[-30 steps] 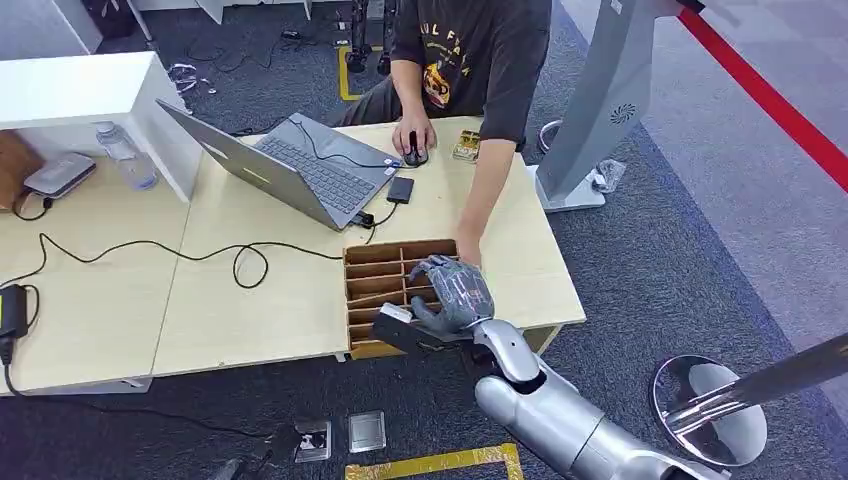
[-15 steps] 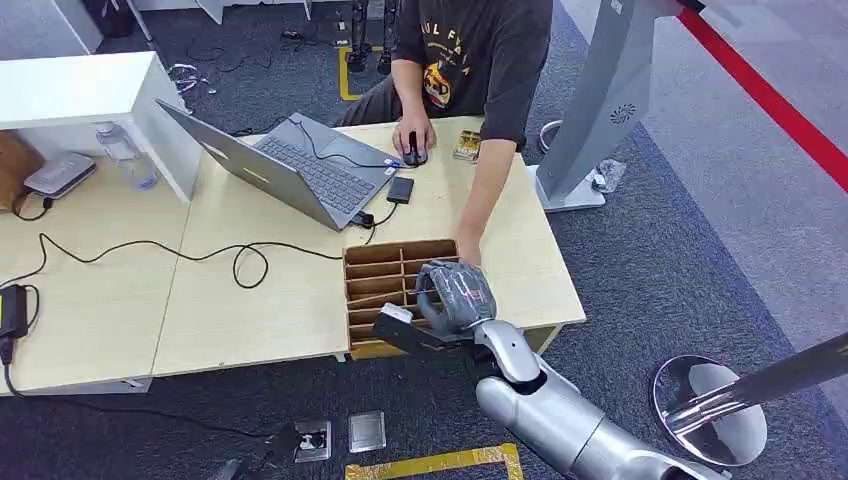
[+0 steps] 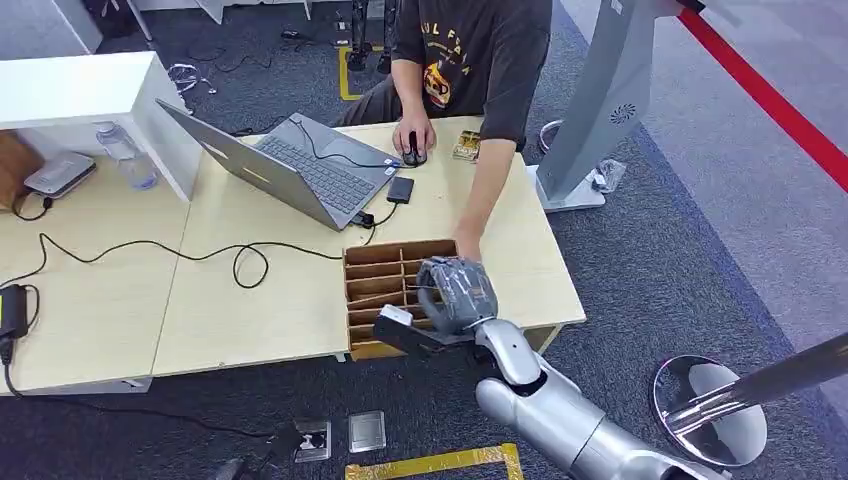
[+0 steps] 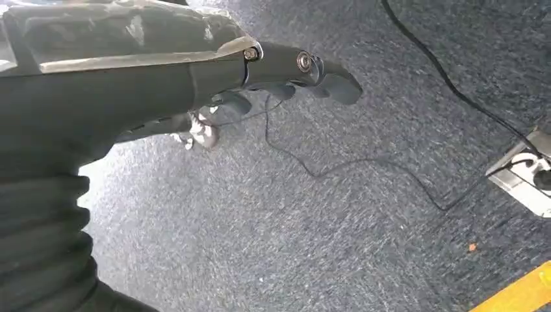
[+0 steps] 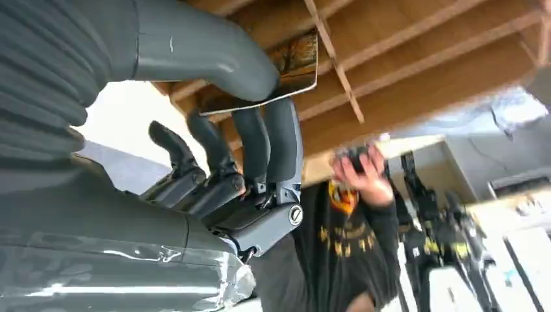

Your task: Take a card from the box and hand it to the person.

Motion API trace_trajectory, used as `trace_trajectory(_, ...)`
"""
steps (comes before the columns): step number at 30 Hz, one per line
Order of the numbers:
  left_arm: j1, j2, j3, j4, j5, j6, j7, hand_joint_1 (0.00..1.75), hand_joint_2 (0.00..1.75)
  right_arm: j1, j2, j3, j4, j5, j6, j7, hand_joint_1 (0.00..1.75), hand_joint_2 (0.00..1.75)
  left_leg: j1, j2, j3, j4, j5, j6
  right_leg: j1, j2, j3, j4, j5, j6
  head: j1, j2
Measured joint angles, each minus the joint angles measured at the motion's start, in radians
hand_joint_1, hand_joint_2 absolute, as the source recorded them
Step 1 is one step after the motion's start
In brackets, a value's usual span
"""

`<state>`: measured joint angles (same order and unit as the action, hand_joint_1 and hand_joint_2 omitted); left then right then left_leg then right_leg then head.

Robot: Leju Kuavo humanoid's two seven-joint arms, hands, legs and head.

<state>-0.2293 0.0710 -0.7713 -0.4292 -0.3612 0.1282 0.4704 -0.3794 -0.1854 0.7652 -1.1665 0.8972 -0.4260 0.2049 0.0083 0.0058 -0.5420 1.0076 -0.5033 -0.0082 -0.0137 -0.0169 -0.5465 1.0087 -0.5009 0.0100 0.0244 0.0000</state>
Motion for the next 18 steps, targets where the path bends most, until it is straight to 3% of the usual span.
trace_trajectory(11,0.007,-0.002,0.000,0.000,-0.012,0.018,-0.023,0.00,1.75,0.031,-0.008,-0.050,-0.203,0.087,-0.103,0.011,1.75,1.75,0.000,0.000,0.000,0.000,0.000,0.000,0.000,0.000,0.000,0.000,0.000,0.000,0.000,0.000)
trace_trajectory(18,0.005,-0.003,0.000,0.000,-0.016,-0.002,-0.020,0.00,1.75,0.021,-0.011,-0.080,-0.208,0.037,-0.133,-0.026,1.75,1.75,0.000,0.000,0.000,0.000,0.000,0.000,0.000,0.000,0.000,0.000,0.001,0.000,0.000,0.000)
